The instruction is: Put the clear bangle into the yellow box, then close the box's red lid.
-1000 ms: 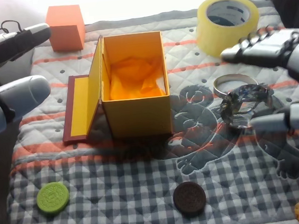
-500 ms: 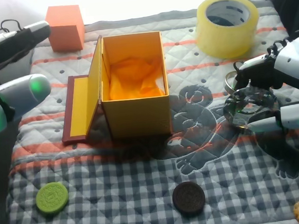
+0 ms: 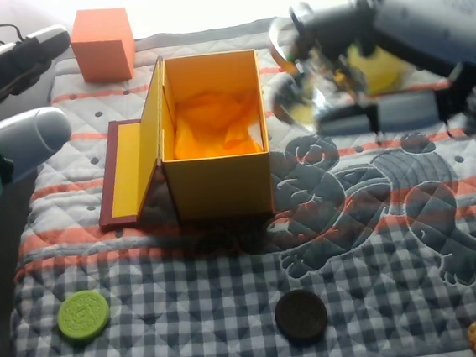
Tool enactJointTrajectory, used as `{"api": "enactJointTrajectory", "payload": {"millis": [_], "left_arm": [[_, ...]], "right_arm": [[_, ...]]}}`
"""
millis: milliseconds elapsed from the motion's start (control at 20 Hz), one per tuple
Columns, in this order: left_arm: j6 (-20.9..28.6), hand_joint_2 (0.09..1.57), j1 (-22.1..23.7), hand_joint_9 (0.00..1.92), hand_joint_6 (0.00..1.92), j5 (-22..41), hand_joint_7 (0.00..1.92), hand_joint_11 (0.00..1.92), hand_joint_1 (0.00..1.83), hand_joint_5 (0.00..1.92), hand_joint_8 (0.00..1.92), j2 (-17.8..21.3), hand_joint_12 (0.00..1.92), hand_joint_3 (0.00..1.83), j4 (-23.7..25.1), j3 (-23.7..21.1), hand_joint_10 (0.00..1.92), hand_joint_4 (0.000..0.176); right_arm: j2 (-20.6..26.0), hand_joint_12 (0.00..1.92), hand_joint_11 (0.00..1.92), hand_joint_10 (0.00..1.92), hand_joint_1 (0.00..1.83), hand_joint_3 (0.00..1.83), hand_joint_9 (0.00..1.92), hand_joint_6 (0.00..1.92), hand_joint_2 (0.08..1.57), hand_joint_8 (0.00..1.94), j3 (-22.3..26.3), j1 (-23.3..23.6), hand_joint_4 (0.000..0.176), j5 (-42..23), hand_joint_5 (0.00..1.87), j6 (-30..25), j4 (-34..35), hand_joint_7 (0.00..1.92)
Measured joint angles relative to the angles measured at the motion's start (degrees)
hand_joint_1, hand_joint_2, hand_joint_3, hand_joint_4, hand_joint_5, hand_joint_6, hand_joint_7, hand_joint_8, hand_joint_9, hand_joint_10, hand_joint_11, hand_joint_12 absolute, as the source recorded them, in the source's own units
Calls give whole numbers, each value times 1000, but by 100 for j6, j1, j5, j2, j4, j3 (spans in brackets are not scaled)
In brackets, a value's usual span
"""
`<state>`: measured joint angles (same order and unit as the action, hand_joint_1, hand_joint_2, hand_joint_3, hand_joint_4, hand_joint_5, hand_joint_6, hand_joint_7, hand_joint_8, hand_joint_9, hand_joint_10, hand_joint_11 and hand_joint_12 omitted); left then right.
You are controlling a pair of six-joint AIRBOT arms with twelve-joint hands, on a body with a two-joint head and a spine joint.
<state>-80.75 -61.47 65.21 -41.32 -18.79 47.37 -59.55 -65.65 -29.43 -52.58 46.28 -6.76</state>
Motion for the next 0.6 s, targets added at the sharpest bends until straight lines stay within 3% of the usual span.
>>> {"api": "enactJointTrajectory", "payload": {"millis": [50, 200, 250, 300, 400, 450, 500, 550, 600], "left_arm": [[0, 1210, 0, 257, 6, 2, 277, 0, 291, 256, 1, 0, 518, 0, -33, 9, 1, 170], [0, 1218, 9, 243, 1, 2, 281, 0, 241, 257, 1, -15, 497, 0, -48, 44, 0, 176], [-2, 1218, 44, 242, 0, -13, 281, 0, 241, 255, 0, -63, 499, 0, -61, 63, 0, 176], [0, 1211, 55, 243, 1, -13, 285, 0, 269, 252, 2, -96, 506, 0, -35, 85, 0, 176], [0, 1200, 116, 259, 6, -101, 296, 0, 313, 275, 4, -155, 547, 0, -22, 127, 4, 176], [0, 1210, 114, 249, 8, -103, 285, 0, 292, 298, 2, -157, 495, 1, -31, 131, 2, 167], [0, 1212, 114, 271, 11, -98, 312, 0, 314, 354, 4, -157, 463, 0, -35, 131, 5, 135], [0, 1217, 114, 277, 14, -98, 331, 0, 308, 378, 9, -157, 456, 2, -31, 131, 5, 118], [0, 1222, 114, 269, 16, -98, 336, 0, 283, 426, 5, -157, 395, 2, -33, 131, 1, 94]], "right_arm": [[-133, 645, 1154, 55, 1256, 0, 1379, 1049, 1136, 973, -90, 184, 0, -24, 815, 2, -76, 1091], [-474, 690, 1241, 28, 1265, 0, 1457, 1002, 1108, 834, -240, 503, 0, 96, 870, 7, -195, 1158], [-629, 650, 1255, 15, 1159, 0, 1461, 1096, 1159, 360, -275, 562, 0, 122, 878, 4, -201, 1198], [-763, 651, 1275, 6, 1128, 0, 1452, 1168, 1189, 133, -313, 570, 0, 122, 844, 4, -208, 1243], [-1019, 619, 1198, 0, 1118, 0, 1414, 1227, 1208, 30, -367, 568, 0, 280, 808, 0, -269, 1288], [-1088, 610, 1189, 2, 1229, 0, 1411, 1085, 1130, 637, -389, 568, 0, 391, 854, -2, -273, 1186], [-1182, 608, 1206, 4, 1245, 3, 1420, 1077, 1121, 819, -455, 568, 0, 529, 850, -9, -236, 1134], [-1235, 608, 1212, 3, 1248, 4, 1419, 1078, 1119, 853, -518, 568, 0, 599, 848, -4, -170, 1125], [-1261, 789, 879, 0, 1231, 0, 1298, 1081, 1125, 890, -564, 568, 0, 667, 863, 0, -101, 1089]]}}
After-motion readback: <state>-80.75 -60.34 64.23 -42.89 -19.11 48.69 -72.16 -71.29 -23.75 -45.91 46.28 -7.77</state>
